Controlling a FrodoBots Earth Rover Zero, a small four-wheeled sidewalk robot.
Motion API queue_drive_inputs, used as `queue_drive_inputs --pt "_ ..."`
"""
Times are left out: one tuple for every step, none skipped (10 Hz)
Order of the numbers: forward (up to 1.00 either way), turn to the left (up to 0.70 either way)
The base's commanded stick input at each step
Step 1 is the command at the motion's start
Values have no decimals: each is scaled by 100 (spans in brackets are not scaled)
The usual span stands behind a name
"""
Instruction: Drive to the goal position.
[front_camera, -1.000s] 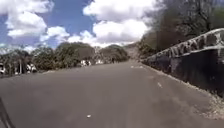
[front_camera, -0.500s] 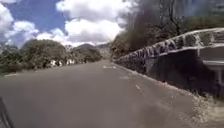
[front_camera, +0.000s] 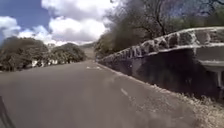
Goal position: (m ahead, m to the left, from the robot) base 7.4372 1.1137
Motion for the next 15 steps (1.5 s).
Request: queue_drive_inputs --pt "70 27" --pt "70 27" --pt "70 27" --pt "70 27" --pt "70 0" --pt "70 0" --pt "70 0" --pt "70 0" --pt "70 0" --pt "70 0" --pt "70 0" --pt "70 0" --pt "70 0" --pt "70 0" --pt "70 0"
